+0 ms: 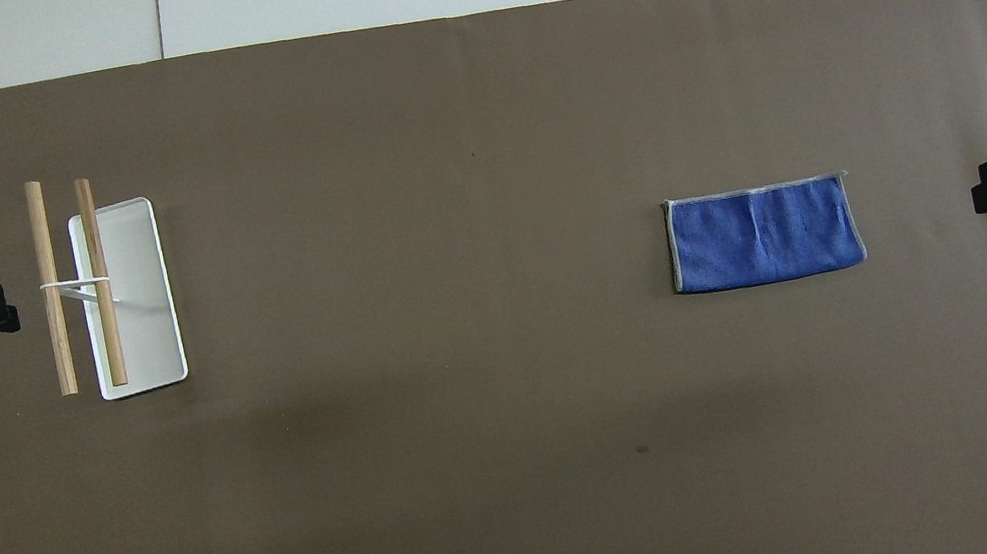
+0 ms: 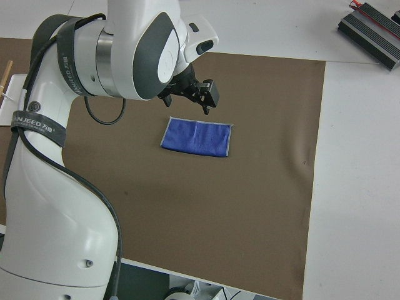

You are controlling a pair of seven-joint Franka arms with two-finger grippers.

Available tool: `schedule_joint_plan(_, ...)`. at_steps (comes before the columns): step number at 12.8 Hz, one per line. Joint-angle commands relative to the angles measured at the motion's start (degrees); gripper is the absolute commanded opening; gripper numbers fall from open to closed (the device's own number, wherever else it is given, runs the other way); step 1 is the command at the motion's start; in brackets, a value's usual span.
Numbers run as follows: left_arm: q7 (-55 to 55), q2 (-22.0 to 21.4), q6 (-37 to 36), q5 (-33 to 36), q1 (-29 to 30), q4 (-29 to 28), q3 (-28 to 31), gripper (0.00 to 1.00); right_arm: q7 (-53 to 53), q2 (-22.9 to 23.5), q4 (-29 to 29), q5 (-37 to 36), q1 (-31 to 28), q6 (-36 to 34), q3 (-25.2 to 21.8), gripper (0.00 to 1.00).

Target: Right arm passes towel to left arm to hang

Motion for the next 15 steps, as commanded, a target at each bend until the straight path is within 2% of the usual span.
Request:
schedule_joint_plan(1,-0.02,-1.65,-0.19,0.70,-0.02,-1.64,0.17,1.00,-1.16,-0.84,-0.42,1.11,-0.36,-0.51,0.20,1.00)
schedule_joint_plan(15,-0.02,-1.65,-0.19,0.62,-0.02,-1.64,0.17,1.00,-1.25,-1.19,-1.03,1.19,-0.44,0.02,0.20,1.00)
